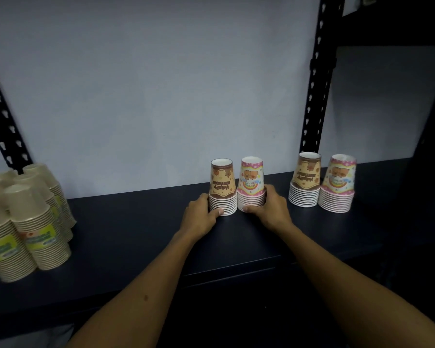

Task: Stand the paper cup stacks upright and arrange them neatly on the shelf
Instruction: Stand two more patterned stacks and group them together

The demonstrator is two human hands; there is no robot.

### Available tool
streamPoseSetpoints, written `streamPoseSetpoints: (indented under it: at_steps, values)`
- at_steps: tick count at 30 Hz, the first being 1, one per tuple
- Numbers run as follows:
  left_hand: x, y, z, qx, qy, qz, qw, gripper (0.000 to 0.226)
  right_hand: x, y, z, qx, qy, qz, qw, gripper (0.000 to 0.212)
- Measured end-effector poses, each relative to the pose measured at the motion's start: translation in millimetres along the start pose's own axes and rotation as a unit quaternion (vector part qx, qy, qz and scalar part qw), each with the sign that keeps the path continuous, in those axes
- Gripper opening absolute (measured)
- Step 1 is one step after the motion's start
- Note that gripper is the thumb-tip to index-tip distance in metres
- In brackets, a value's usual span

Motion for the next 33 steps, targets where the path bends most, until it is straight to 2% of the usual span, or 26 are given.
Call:
streamPoseSetpoints:
  at_steps: [15,20,33]
  values:
    - [-67,88,-38,-0.089,-0.125,-0.009,0.988,0.052,112,27,-70,-0.052,0.076,-0.055,0.994,0.071]
    - [-91,118,-42,-0.086,-0.154,-0.024,0.984,0.049,145,41,-83,-0.061,0.096,-0.089,0.989,0.072]
    - [-107,123,-43,-0.064,-0.107,-0.053,0.991,0.05,153,57,-86,-0.079,0.104,-0.074,0.989,0.065]
Point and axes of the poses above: each hand's wrist, its own z-axis towards the middle knuckle, its own x-axis out of the back of the hand, y = z × x, the point moved 1 cm from there along z, towards the middle knuckle, and after that the axes turned 10 degrees about x, right-handed, at the moved point
